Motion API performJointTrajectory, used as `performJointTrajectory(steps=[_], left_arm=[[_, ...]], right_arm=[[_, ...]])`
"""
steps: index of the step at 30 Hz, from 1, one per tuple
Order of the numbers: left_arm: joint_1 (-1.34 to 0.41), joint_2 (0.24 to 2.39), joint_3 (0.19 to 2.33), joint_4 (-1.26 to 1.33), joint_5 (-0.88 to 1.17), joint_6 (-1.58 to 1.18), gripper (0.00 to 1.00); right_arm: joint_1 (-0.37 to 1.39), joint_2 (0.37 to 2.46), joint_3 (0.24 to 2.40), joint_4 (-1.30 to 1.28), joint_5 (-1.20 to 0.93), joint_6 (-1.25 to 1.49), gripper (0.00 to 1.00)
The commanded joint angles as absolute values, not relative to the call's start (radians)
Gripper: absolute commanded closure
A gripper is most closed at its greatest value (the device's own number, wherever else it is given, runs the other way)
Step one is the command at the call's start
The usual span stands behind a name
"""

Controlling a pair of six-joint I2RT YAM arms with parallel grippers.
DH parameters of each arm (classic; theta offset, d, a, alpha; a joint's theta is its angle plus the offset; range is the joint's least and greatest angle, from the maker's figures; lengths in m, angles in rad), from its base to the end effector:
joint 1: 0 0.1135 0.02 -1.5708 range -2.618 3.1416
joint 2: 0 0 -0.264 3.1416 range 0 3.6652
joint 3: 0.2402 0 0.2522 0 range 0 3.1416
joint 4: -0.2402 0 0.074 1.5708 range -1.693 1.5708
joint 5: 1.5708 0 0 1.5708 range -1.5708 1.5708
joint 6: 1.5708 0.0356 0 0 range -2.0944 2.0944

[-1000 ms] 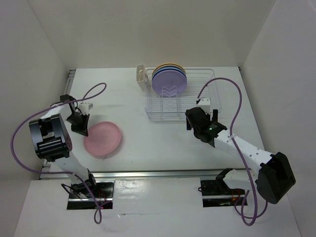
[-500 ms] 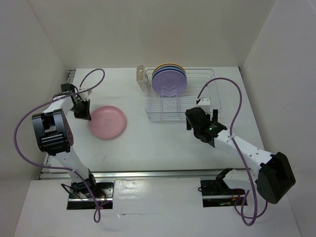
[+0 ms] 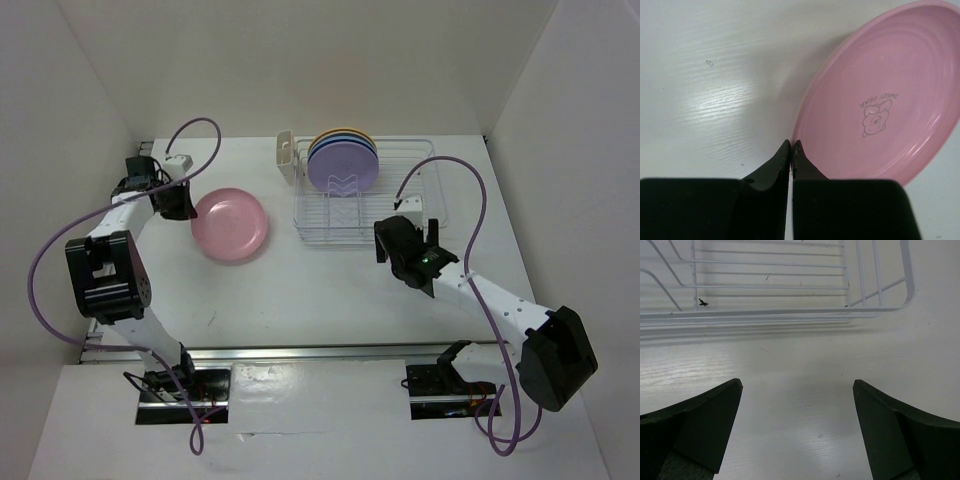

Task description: Load the plates into the dish rack

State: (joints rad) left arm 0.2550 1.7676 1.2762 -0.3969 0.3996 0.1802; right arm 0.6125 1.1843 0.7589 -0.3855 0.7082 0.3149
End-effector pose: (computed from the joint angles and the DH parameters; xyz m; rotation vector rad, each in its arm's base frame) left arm 0.3744 0.0833 0.2268 0.0821 2.3849 -0.2881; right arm 0.2080 0.1179 0.2383 -0.0048 2.1721 -0.3267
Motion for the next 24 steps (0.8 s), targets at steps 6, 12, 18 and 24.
performJointTrajectory(steps=[6,12,18,24], left_arm=[[0.258,1.776,1.220,-0.328,0.492,0.189,1.00],[0.186,1.728,1.201,-0.206,0.445,0.152,1.00],[0.173,1.654,1.349,-0.156,0.480,0.127,1.00],[0.131,1.605,1.525,-0.126,0.442,0.169,1.00]], right_arm=[[0.606,1.175,0.842,-0.324,0.687,0.285,0.00],[0.606,1.129,0.833,-0.353,0.707,0.276,0.00],[0.606,1.126,0.833,-0.365,0.696,0.287,0.00],[0.606,1.155,0.833,-0.344,0.696,0.278,0.00]])
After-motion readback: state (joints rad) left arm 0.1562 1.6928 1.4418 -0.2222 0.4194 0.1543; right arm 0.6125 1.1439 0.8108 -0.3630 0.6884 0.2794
